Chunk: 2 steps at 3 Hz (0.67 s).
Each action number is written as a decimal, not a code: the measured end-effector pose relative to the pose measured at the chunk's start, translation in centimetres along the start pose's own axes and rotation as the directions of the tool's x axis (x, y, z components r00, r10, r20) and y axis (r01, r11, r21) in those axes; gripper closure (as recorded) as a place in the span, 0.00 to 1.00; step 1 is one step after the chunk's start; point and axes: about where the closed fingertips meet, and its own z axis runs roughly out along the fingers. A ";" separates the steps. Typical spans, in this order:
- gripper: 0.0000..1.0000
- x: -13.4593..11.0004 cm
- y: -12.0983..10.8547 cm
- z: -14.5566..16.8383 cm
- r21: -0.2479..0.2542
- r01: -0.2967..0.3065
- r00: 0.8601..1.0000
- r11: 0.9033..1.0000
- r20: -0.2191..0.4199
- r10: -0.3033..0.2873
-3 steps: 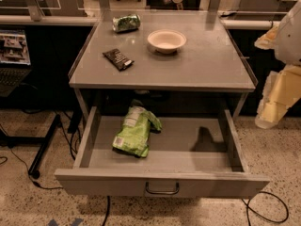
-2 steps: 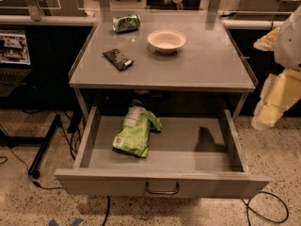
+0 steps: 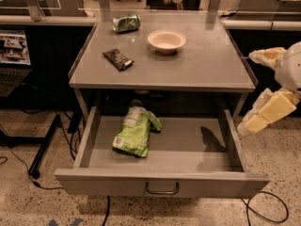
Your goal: Pick green rice chip bag from top drawer and place on counter
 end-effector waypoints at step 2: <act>0.00 -1.1 -0.2 4.7 -0.085 0.026 0.999 0.996 0.035 -0.024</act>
Offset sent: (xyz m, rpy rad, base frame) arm 0.0367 0.0428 -0.0473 -0.0664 0.0994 0.1372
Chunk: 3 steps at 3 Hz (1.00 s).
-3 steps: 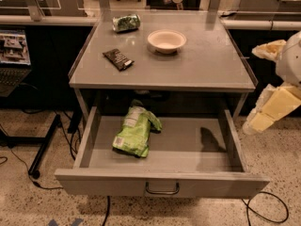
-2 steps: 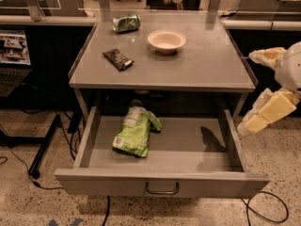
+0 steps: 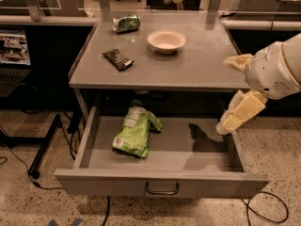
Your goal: Pick green rice chip bag from top drawer and place on counter
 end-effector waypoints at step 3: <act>0.00 1.4 2.1 4.6 0.040 -0.175 0.970 0.984 0.178 0.166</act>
Offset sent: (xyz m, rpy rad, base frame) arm -0.0059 0.0076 -0.0499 0.2401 0.0283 -0.1385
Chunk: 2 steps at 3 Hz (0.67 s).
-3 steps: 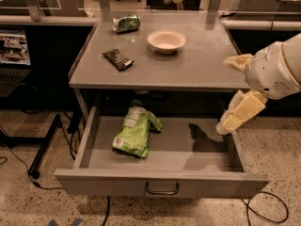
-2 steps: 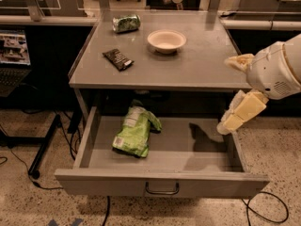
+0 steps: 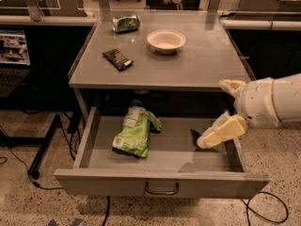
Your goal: Pick green rice chip bag from top drawer and place on counter
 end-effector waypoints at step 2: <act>0.00 2.5 1.7 4.2 0.026 -0.126 0.991 0.992 0.050 0.125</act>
Offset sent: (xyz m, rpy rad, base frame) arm -0.0013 0.0285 -0.0868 0.1384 0.0956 -0.1537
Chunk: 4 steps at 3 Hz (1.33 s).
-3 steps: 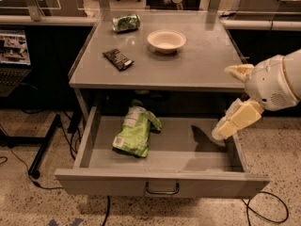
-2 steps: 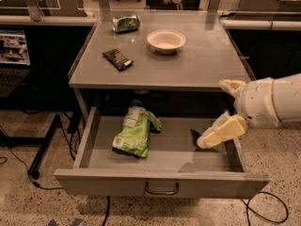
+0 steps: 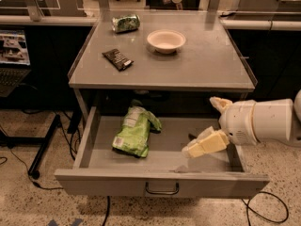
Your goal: Pick green rice chip bag from top drawer and place on counter
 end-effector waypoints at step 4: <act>0.00 2.2 0.7 4.3 0.014 -0.080 0.997 0.997 0.007 0.080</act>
Offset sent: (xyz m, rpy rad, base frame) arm 0.0026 0.0083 -0.0234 0.0093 0.0392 -0.0262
